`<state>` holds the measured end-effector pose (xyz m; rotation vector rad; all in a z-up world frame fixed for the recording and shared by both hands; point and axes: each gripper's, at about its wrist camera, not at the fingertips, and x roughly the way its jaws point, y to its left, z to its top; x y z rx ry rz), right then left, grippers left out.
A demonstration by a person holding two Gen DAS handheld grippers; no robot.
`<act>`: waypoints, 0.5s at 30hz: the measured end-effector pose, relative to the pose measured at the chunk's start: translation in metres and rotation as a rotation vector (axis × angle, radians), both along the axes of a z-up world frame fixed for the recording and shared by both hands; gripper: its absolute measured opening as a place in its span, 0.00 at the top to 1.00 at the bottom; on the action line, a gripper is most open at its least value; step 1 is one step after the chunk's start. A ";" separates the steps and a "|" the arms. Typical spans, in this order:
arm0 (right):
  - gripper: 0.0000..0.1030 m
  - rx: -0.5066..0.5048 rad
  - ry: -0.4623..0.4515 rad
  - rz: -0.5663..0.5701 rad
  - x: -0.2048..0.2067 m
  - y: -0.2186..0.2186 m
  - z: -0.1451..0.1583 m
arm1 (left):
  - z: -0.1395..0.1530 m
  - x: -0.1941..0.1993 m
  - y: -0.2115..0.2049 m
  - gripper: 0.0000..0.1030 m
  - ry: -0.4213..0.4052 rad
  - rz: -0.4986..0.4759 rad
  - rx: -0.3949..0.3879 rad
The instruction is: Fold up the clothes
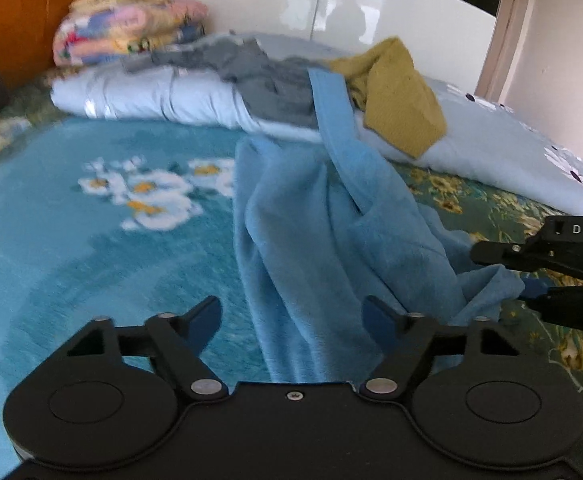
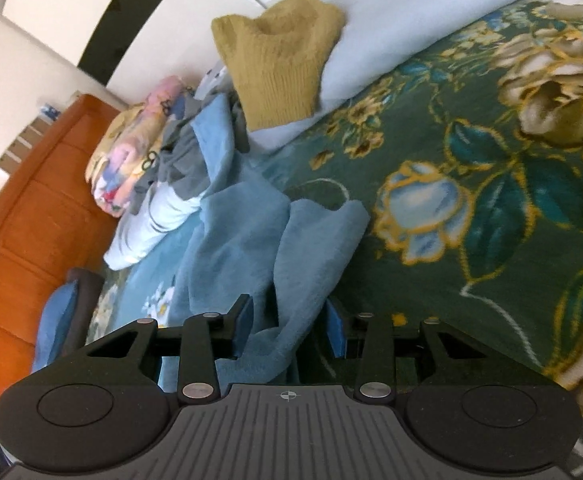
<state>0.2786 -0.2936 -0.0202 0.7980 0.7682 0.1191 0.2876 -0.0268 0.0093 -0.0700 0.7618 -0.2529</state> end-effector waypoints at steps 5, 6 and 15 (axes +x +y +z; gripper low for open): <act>0.87 -0.013 0.002 0.027 0.003 0.007 0.002 | -0.007 0.009 -0.002 0.58 0.062 -0.005 -0.029; 0.89 -0.017 -0.002 0.030 0.003 0.007 0.003 | -0.007 0.010 -0.002 0.58 0.067 -0.003 -0.039; 0.93 -0.006 -0.033 0.057 -0.006 0.007 0.014 | 0.000 0.008 0.004 0.94 0.089 0.034 -0.108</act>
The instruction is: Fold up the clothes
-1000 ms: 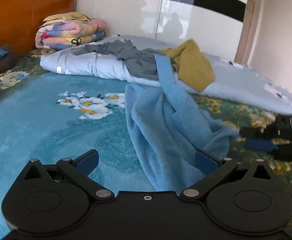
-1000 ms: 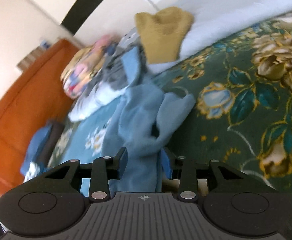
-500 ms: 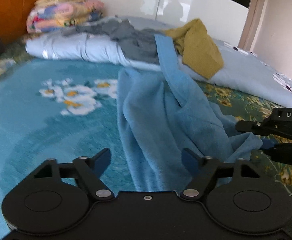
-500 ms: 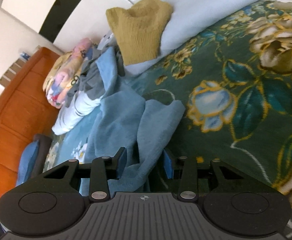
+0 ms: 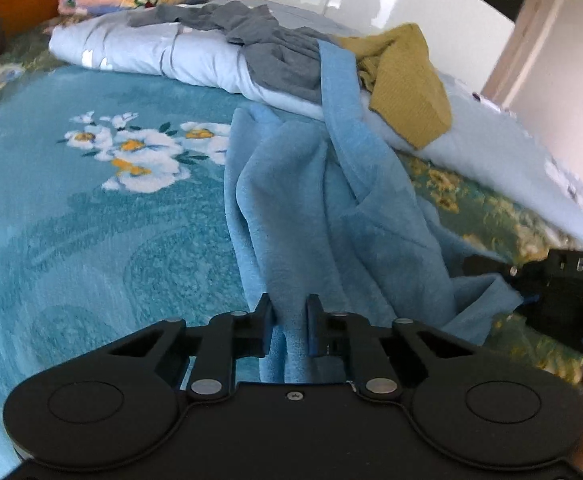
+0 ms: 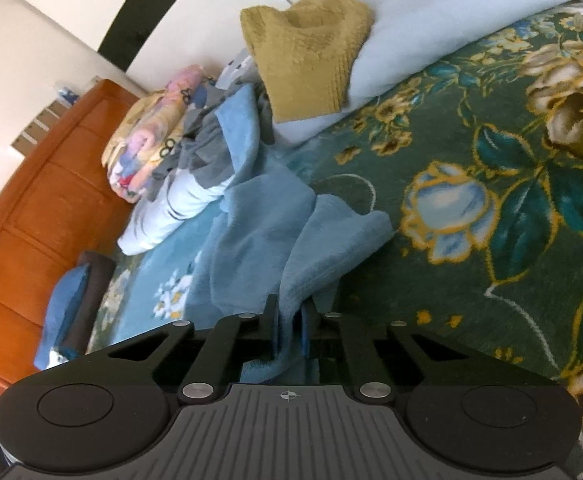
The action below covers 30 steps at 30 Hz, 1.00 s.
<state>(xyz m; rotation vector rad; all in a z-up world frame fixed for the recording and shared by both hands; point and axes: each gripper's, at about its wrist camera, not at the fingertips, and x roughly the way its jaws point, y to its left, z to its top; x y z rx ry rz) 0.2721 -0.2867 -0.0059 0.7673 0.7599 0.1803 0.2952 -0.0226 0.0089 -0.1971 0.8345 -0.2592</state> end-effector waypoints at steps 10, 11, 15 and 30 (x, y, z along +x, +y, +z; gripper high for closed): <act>0.94 -0.006 -0.123 -0.026 -0.025 -0.011 0.037 | 0.029 -0.024 0.029 0.98 -0.078 0.100 -0.035; 0.94 -0.012 -0.139 -0.035 -0.029 -0.014 0.042 | 0.033 -0.028 0.034 0.98 -0.091 0.114 -0.039; 0.94 -0.033 -0.198 -0.086 -0.049 -0.031 0.060 | 0.048 -0.050 0.057 0.98 -0.140 0.172 -0.059; 0.94 -0.127 -0.060 -0.145 -0.117 -0.061 0.036 | 0.026 -0.140 0.102 0.97 -0.080 0.260 -0.074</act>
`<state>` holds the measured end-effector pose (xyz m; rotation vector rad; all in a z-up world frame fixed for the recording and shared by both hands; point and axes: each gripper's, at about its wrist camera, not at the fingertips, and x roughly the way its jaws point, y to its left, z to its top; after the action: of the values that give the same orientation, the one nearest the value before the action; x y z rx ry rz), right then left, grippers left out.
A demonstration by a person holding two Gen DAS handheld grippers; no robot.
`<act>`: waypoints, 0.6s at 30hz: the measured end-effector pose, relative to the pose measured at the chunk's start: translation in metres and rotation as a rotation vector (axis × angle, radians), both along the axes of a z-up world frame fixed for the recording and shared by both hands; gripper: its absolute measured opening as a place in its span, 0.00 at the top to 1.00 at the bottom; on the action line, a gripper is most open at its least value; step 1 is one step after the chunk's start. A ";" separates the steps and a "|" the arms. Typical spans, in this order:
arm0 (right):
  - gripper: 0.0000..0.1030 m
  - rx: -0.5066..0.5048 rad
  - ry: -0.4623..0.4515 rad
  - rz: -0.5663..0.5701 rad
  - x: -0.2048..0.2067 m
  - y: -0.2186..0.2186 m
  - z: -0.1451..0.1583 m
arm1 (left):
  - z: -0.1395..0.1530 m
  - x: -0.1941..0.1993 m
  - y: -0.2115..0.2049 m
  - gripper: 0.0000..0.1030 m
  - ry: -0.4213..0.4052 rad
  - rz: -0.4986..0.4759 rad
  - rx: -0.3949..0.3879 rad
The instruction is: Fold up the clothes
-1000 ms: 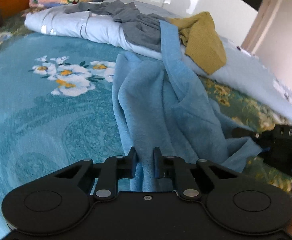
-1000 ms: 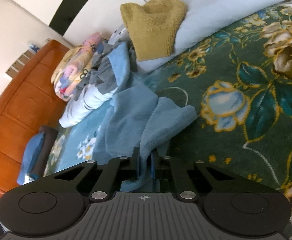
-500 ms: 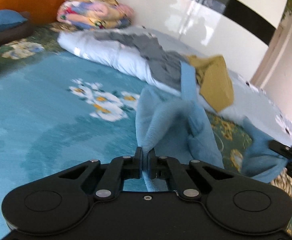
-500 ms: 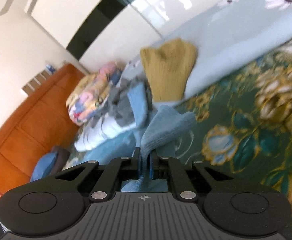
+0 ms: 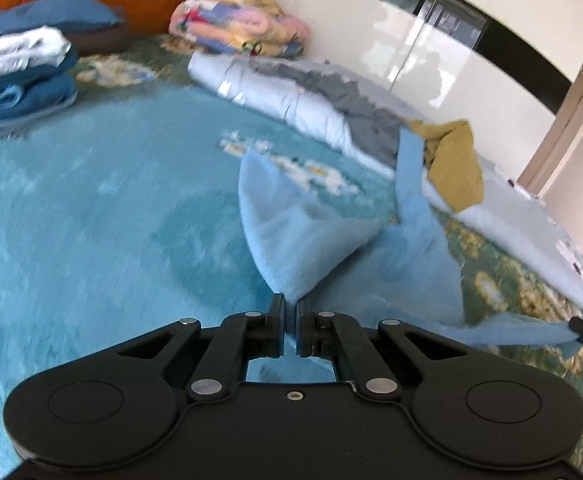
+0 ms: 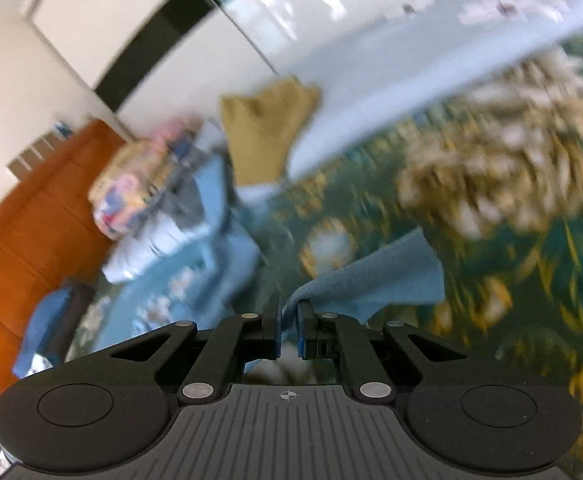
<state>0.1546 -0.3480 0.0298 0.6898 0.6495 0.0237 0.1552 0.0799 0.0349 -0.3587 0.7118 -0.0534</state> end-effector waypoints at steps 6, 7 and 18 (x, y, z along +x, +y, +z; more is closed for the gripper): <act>0.94 0.051 0.062 0.011 0.006 0.009 -0.022 | -0.005 -0.009 0.009 0.91 0.020 0.022 -0.006; 0.94 0.052 0.052 0.029 0.007 0.011 -0.019 | -0.002 -0.011 0.010 0.91 0.011 0.022 -0.004; 0.78 0.018 0.097 0.151 -0.014 0.024 -0.009 | 0.019 0.006 0.002 0.60 -0.037 -0.024 0.031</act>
<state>0.1406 -0.3242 0.0213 0.6611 0.7945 0.1366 0.1614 0.0823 0.0541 -0.3190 0.6794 -0.0721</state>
